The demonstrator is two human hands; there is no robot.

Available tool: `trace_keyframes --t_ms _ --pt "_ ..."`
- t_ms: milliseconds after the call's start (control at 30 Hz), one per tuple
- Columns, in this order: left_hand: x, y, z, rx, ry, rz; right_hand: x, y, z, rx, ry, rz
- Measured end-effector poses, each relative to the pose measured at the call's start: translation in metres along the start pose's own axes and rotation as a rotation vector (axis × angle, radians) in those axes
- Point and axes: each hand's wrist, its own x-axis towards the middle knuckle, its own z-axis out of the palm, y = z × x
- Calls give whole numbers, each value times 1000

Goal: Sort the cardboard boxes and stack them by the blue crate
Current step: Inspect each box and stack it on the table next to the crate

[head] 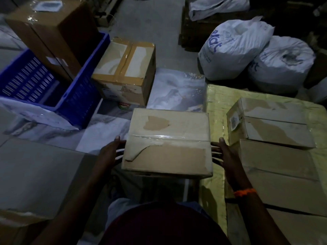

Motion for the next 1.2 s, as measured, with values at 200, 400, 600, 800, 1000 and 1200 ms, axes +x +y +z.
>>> trace_keyframes --t_ms 200,400,600,800,1000,1200 --pt "44 39 13 -42 -96 5 45 -42 17 102 -27 76" --pt "57 74 26 -19 -139 -13 64 -70 34 119 -30 115" --pt "45 84 49 24 -96 28 41 -81 42 76 -58 33" --pt "21 92 41 -95 -126 143 21 -91 26 189 16 -87" --pt "-9 91 29 -215 -37 257 0 -90 8 334 -6 -152" --pt "-22 74 9 -333 19 320 -12 -76 2 378 -120 -140"
